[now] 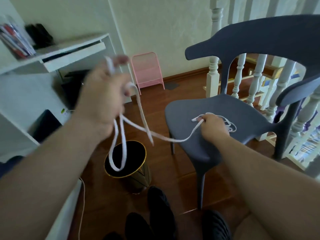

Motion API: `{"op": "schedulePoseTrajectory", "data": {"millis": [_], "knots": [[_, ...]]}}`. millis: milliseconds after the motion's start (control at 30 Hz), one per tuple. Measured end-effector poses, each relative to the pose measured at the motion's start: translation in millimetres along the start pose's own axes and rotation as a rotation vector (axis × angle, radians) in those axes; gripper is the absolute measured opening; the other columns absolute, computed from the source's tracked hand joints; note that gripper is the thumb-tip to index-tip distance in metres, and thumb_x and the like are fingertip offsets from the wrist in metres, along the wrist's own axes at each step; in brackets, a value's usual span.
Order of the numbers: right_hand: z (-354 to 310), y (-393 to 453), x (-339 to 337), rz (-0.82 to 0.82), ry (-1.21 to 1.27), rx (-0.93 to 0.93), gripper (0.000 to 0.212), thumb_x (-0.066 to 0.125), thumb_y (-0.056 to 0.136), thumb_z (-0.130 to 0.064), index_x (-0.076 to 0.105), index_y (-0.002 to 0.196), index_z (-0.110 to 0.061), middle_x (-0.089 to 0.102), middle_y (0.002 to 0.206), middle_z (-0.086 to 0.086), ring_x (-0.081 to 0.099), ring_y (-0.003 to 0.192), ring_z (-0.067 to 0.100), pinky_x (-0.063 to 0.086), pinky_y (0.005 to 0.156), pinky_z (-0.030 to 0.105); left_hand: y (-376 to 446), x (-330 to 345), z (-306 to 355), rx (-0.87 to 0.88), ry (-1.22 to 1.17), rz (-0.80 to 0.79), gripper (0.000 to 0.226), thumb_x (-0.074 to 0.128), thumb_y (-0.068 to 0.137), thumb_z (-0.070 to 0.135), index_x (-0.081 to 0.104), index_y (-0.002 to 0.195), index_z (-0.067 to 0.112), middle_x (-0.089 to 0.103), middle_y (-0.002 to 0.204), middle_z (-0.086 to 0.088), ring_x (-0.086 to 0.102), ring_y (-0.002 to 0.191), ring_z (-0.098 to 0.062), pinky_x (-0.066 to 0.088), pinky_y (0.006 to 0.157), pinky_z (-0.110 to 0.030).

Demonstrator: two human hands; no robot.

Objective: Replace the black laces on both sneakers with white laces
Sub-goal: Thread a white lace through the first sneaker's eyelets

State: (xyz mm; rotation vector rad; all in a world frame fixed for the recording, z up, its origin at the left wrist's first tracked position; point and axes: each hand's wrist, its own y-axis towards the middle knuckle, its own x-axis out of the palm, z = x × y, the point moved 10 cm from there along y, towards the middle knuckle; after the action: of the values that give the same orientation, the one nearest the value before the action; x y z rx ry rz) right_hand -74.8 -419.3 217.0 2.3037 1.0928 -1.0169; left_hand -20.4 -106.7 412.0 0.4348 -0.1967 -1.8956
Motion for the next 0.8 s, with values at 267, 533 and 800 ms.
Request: {"op": "schedulePoseTrajectory", "data": {"millis": [267,533,800], "knots": [[-92.5,-29.2,-2.4,-0.071,0.435,-0.261,0.043,0.063,0.094,-0.003,0.074,0.124,-0.032,0.072,0.098,-0.014,0.065,0.070,0.002,0.053,0.070,0.023,-21.4,110.2,-93.9,-0.320,0.203,-0.308,0.056,0.064,0.104,0.025,0.043,0.155,0.032,0.074,0.093,0.002,0.074,0.073,-0.004,0.056,0.059,-0.020],[-100.5,-43.9,18.3,-0.335,1.004,-0.102,0.042,0.051,0.092,0.009,0.078,0.114,-0.014,0.078,0.109,-0.001,0.074,0.106,0.019,0.062,0.085,0.035,-26.8,110.6,-124.3,-0.511,0.070,-0.259,0.018,0.064,0.105,0.032,0.078,0.103,0.022,0.074,0.079,-0.005,0.051,0.051,-0.011,0.034,0.046,-0.026],[-105.6,-49.4,17.2,-0.387,1.145,-0.151,0.047,0.078,0.085,-0.026,0.069,0.125,-0.003,0.075,0.117,0.015,0.073,0.111,0.028,0.061,0.093,0.039,-14.4,103.6,-98.5,-0.388,0.100,-0.343,0.026,0.056,0.109,0.027,0.076,0.094,0.019,0.063,0.066,0.005,0.051,0.045,-0.002,0.036,0.041,-0.014]]}}
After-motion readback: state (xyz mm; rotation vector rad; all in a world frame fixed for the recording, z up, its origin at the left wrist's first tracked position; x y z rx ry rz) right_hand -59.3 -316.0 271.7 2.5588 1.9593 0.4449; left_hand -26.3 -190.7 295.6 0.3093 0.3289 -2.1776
